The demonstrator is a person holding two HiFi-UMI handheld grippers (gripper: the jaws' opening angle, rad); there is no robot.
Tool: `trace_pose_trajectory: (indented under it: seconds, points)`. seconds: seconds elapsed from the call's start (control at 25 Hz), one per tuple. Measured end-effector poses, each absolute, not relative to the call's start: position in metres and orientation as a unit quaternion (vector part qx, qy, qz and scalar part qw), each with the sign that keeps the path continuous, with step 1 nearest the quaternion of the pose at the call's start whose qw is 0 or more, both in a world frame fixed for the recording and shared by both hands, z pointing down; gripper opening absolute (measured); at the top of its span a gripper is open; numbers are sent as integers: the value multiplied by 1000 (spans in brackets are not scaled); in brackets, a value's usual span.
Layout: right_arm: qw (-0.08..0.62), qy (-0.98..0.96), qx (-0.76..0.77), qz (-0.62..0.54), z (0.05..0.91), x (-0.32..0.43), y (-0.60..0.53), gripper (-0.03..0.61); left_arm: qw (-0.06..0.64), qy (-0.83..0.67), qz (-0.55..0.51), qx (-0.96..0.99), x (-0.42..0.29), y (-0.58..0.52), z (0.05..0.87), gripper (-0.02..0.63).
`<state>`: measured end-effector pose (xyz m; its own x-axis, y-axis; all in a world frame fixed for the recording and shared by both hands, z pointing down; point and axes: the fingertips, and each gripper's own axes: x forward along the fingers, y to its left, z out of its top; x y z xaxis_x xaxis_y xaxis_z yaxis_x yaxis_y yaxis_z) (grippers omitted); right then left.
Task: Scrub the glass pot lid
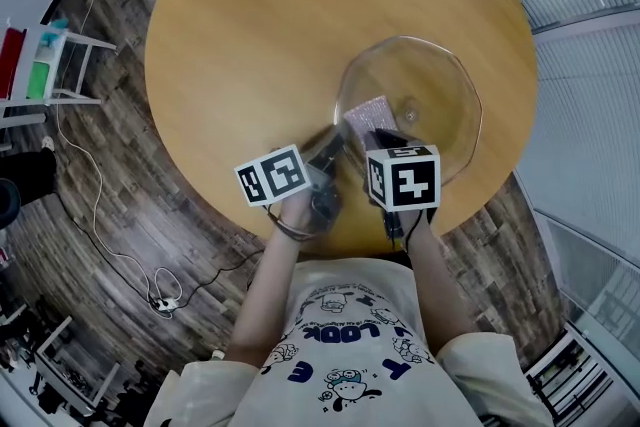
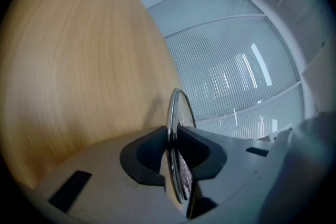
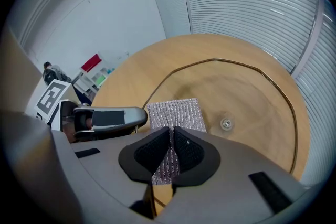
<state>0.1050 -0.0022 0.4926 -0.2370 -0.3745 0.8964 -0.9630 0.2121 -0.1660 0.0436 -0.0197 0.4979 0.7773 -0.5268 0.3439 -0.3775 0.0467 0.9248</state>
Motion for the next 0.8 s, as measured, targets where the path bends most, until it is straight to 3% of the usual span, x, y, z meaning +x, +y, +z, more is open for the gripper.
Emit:
trace_pose_trajectory:
  seconds: [0.8]
  points:
    - [363, -697, 485, 383, 495, 97, -28, 43, 641, -328, -40, 693, 43, -18, 500, 74]
